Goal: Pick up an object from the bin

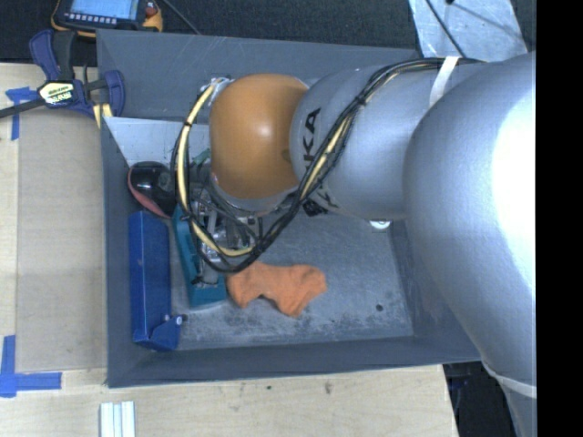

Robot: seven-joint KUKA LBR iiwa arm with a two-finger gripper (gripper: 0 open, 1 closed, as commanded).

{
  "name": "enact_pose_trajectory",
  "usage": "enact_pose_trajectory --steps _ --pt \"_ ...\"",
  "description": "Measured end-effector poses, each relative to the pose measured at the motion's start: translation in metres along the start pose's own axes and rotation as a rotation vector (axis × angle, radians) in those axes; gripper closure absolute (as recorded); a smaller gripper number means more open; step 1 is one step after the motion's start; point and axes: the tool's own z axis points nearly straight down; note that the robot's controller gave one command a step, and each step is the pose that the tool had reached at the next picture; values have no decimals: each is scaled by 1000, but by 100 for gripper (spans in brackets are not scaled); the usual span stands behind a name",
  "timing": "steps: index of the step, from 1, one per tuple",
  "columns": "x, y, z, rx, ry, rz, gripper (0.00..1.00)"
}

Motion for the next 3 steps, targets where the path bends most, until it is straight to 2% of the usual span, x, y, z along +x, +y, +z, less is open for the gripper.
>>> enact_pose_trajectory --steps 1,2,3 --pt "-2 -1 -5 -1 -8 3 0" --pt "9 -4 3 -1 -9 -109 0" --pt "21 -15 11 -1 -6 -140 0"
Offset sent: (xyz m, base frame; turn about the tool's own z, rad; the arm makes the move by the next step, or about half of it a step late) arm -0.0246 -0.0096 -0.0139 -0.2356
